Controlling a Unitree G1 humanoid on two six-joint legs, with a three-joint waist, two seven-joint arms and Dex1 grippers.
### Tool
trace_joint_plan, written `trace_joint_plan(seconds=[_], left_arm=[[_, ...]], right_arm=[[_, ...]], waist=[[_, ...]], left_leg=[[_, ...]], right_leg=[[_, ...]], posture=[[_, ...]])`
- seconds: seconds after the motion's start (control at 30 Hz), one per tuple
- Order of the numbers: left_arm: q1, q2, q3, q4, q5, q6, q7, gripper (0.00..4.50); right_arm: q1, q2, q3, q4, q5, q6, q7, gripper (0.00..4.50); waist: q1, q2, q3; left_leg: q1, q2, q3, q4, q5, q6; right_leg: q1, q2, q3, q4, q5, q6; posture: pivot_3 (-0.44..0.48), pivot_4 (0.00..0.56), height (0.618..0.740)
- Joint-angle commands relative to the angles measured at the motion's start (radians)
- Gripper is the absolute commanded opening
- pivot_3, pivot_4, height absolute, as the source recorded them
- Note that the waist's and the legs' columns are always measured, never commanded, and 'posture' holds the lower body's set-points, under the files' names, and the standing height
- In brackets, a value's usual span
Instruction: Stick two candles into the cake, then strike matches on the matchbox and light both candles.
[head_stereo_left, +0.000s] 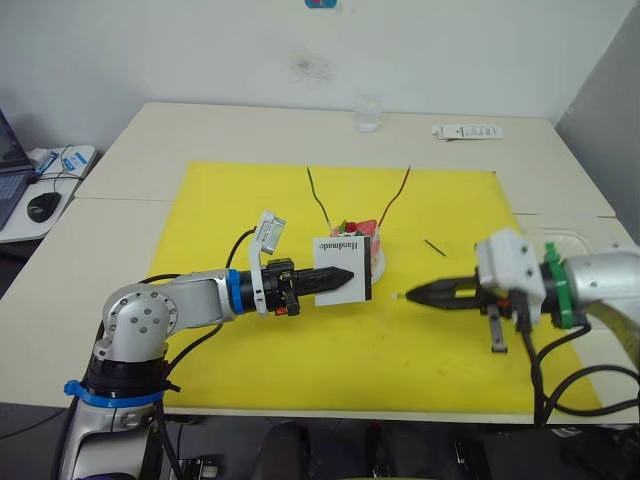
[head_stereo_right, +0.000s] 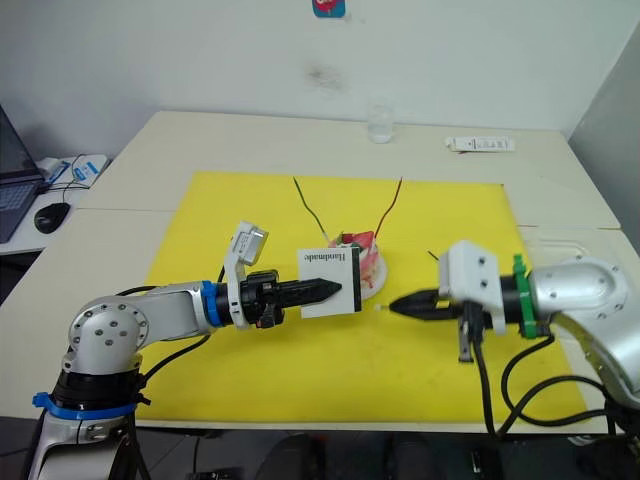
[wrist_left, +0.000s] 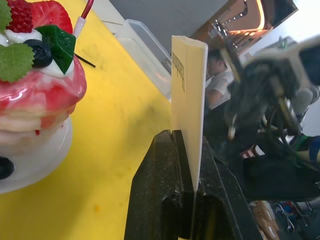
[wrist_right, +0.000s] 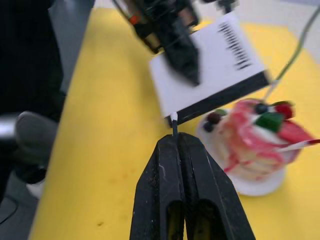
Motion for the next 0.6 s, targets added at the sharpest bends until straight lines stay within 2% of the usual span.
trace_joint_plan(seconds=[0.03, 0.37, 0.6], left_arm=[[0.004, 0.007, 0.025, -0.029, -0.004, -0.007, -0.014, 0.0], [0.006, 0.006, 0.031, -0.039, -0.02, 0.006, -0.003, 0.0], [0.073, 0.052, 0.059, -0.052, -0.011, 0.012, -0.015, 0.0]], right_arm=[[-0.011, 0.016, -0.02, 0.012, 0.016, 0.012, -0.018, 0.02], [-0.087, 0.143, 0.047, 0.021, -0.068, -0.015, -0.128, 0.02], [-0.168, 0.211, 0.029, 0.033, -0.009, 0.044, -0.178, 0.02]], waist=[[0.002, 0.0, 0.0], [0.001, 0.0, 0.0], [-0.005, 0.0, 0.0]], left_leg=[[-0.001, 0.0, 0.0, 0.0, 0.0, 0.0], [-0.002, 0.0, 0.0, 0.0, 0.002, -0.004], [-0.001, 0.0, 0.0, 0.0, 0.002, -0.004]], right_leg=[[0.0, 0.0, 0.0, 0.0, 0.0, 0.0], [-0.001, 0.0, -0.001, -0.001, 0.0, 0.0], [-0.001, 0.0, 0.0, 0.0, 0.0, 0.0]], posture=[[0.0, 0.15, 0.74], [0.0, 0.15, 0.74], [0.0, 0.15, 0.74]])
